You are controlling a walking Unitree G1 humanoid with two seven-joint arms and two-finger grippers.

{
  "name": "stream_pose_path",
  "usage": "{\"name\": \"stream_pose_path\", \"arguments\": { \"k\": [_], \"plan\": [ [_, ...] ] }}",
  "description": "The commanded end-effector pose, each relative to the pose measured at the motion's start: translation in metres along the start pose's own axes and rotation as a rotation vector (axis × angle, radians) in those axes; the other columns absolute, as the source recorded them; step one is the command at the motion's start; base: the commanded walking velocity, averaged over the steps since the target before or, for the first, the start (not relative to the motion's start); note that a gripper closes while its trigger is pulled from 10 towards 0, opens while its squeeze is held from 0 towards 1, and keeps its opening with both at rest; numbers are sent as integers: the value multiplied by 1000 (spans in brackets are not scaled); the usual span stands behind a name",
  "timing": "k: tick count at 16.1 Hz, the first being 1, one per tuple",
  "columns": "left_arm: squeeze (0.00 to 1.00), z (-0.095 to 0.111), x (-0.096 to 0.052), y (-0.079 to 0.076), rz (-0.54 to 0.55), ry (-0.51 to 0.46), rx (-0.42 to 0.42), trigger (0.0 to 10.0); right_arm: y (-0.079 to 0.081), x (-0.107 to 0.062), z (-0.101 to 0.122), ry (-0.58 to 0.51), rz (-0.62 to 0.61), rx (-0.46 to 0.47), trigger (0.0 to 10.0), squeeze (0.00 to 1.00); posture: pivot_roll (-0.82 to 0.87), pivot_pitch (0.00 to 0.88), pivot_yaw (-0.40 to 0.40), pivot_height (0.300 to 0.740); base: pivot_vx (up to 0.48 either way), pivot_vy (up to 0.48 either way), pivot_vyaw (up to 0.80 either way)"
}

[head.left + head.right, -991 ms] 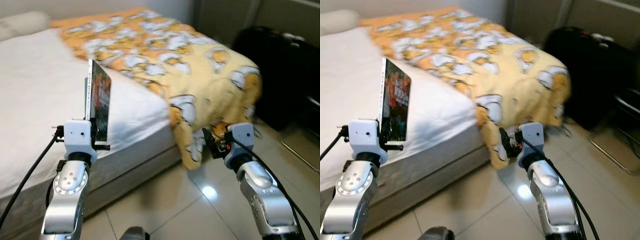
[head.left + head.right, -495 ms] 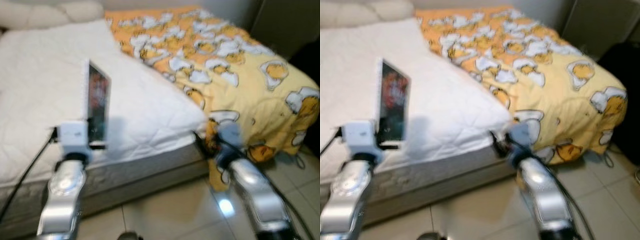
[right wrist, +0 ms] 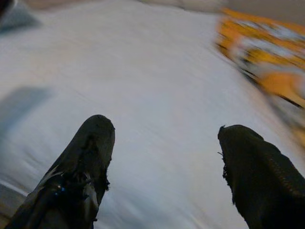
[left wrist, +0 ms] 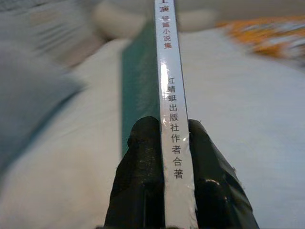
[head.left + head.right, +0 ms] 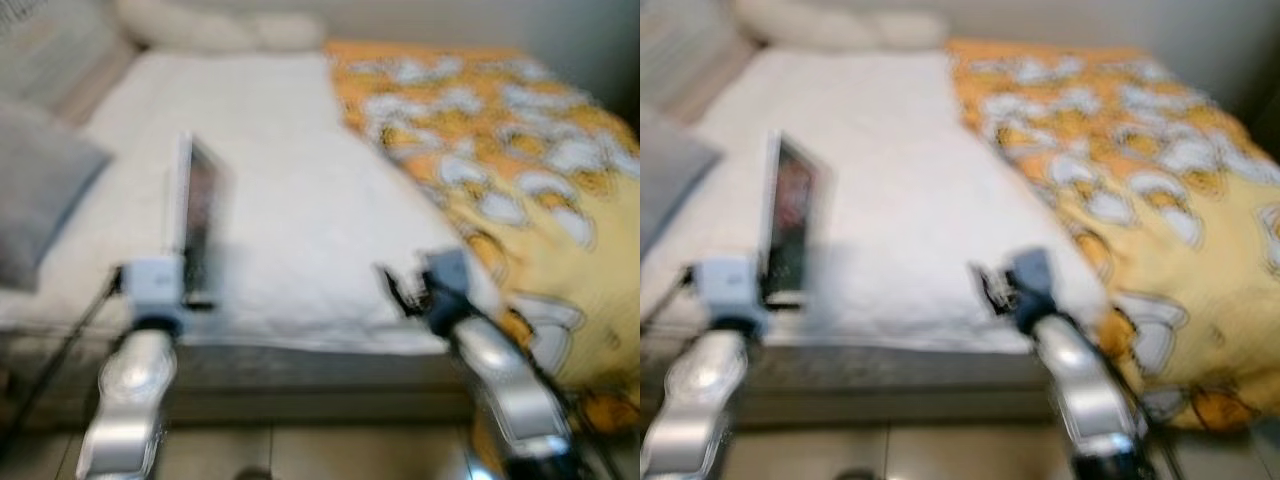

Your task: Clean up the room

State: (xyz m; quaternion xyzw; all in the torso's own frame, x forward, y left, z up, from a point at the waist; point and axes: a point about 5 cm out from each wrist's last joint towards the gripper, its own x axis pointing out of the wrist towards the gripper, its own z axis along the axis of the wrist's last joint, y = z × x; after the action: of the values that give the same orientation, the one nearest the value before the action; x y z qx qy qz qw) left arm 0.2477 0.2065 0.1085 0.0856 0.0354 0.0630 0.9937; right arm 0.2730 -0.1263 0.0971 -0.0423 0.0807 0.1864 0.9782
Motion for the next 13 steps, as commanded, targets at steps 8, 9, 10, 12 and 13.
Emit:
{"name": "stream_pose_path", "arguments": {
  "k": [8,9,10,12,13],
  "plan": [
    [0,19,13,-20,-83,-99,-9,10000,-60,-24,-8,10,-382,60,10000,0,45,0,16,740,320,0,291],
    [0,19,17,-24,-100,-98,-2,10000,-64,-27,-7,3,-427,59,10000,0,31,0,26,740,296,0,0],
    [0,20,20,-28,-125,-106,-8,10000,-68,-30,-9,25,-494,37,10000,0,22,0,32,740,0,0,0],
    [0,23,24,-33,-149,-115,-7,10000,-72,-36,-11,16,-572,89,10000,0,11,0,38,740,0,0,0],
    [0,23,24,-33,-149,-114,-13,10000,-74,-37,-10,-6,-620,84,10000,0,13,0,35,740,0,0,0]
  ]
}}
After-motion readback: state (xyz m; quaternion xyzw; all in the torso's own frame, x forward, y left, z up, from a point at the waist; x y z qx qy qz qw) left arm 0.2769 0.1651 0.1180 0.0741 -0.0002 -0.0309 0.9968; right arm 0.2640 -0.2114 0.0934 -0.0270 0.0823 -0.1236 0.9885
